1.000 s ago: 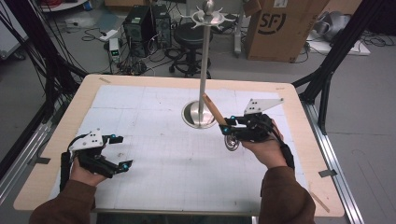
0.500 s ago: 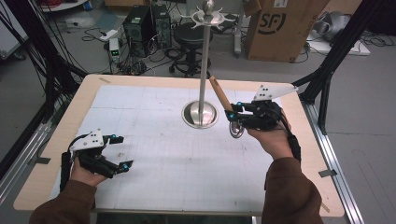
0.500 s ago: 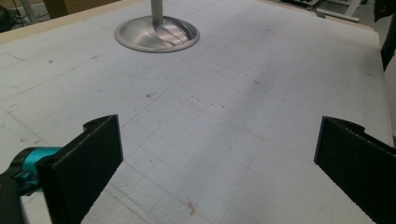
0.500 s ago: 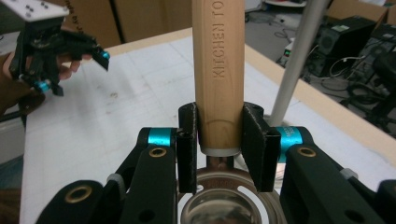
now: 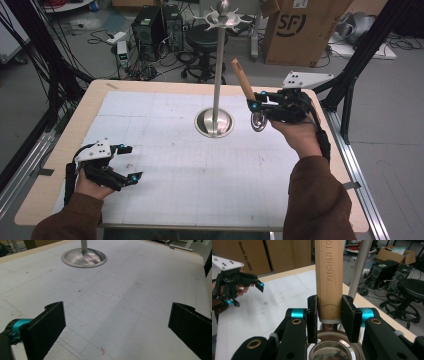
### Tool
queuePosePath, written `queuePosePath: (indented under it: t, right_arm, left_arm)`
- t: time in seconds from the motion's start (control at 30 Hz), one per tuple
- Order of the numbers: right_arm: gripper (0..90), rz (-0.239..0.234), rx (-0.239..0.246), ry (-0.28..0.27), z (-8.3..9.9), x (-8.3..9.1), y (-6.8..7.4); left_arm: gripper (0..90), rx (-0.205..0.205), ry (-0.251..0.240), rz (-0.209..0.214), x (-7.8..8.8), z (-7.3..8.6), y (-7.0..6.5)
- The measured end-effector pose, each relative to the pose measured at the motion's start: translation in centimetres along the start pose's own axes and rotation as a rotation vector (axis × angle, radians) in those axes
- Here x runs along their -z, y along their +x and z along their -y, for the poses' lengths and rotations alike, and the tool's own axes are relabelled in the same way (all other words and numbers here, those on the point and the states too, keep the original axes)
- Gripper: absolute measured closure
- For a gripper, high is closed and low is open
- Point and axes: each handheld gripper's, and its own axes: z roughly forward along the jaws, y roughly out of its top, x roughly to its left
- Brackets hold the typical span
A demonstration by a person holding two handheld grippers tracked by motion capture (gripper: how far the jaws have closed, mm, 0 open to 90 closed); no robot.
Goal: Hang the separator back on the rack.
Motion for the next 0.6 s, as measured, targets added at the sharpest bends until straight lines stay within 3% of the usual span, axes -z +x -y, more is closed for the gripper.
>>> queuePosePath:
  t: [0.6]
  right_arm:
    - [68.5, 0.059, -0.006, -0.048, -4.8, 0.5, -1.8]
  left_arm:
    - [1.6, -0.002, 0.006, 0.003, 0.0, 0.0, 0.0]
